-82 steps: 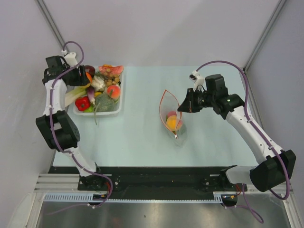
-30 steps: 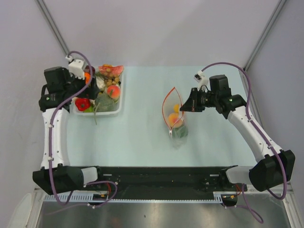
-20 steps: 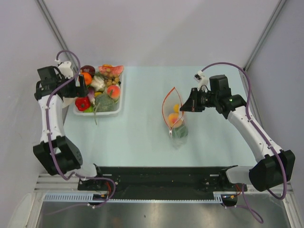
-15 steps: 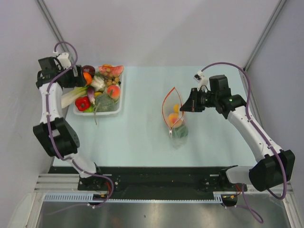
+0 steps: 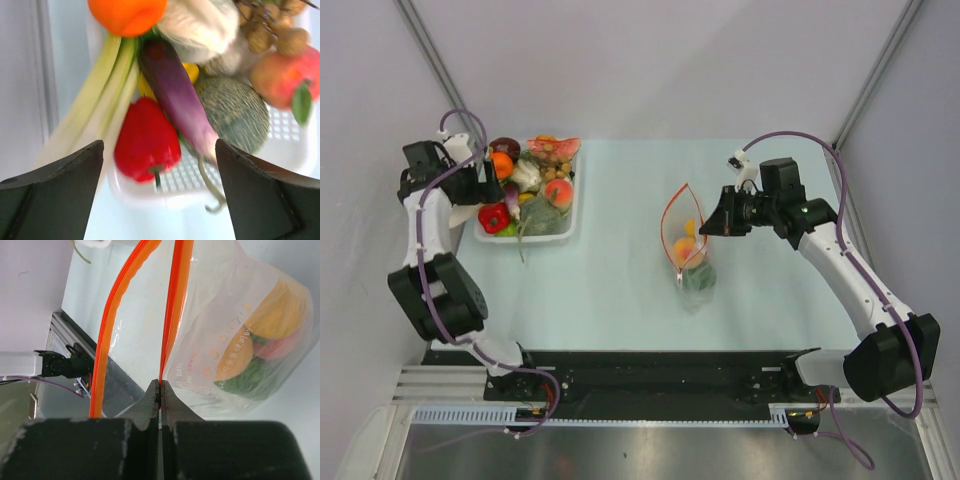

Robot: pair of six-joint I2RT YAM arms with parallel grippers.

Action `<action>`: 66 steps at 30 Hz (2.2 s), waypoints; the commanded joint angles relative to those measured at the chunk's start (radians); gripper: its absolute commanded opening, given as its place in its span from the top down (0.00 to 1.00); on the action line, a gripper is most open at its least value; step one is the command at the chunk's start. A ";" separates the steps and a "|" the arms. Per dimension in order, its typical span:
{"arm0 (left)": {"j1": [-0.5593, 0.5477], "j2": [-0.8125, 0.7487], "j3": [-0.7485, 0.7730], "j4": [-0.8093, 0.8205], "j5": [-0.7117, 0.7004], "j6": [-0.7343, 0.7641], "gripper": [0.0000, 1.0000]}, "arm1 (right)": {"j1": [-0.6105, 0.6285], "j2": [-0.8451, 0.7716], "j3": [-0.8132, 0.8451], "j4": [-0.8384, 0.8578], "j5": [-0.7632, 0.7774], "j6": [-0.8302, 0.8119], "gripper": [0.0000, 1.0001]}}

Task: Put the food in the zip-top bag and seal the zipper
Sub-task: Pick up the fake vegetable from the bin, then place the fake vegetable in the zipper food storage bag.

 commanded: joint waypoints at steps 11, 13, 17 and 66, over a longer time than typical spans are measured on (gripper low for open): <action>-0.004 -0.183 -0.201 0.090 -0.145 -0.037 0.13 | 0.002 -0.018 0.015 0.023 0.008 -0.008 1.00; -0.010 -0.172 -0.208 0.121 -0.160 -0.062 0.13 | 0.000 -0.015 0.015 0.025 0.008 -0.006 1.00; -0.027 -0.137 -0.227 0.159 -0.197 -0.091 0.13 | -0.002 -0.011 0.018 0.032 0.005 -0.005 1.00; -0.632 -0.502 -0.048 -0.132 0.108 -0.188 0.62 | -0.006 -0.040 -0.002 0.035 -0.004 -0.011 1.00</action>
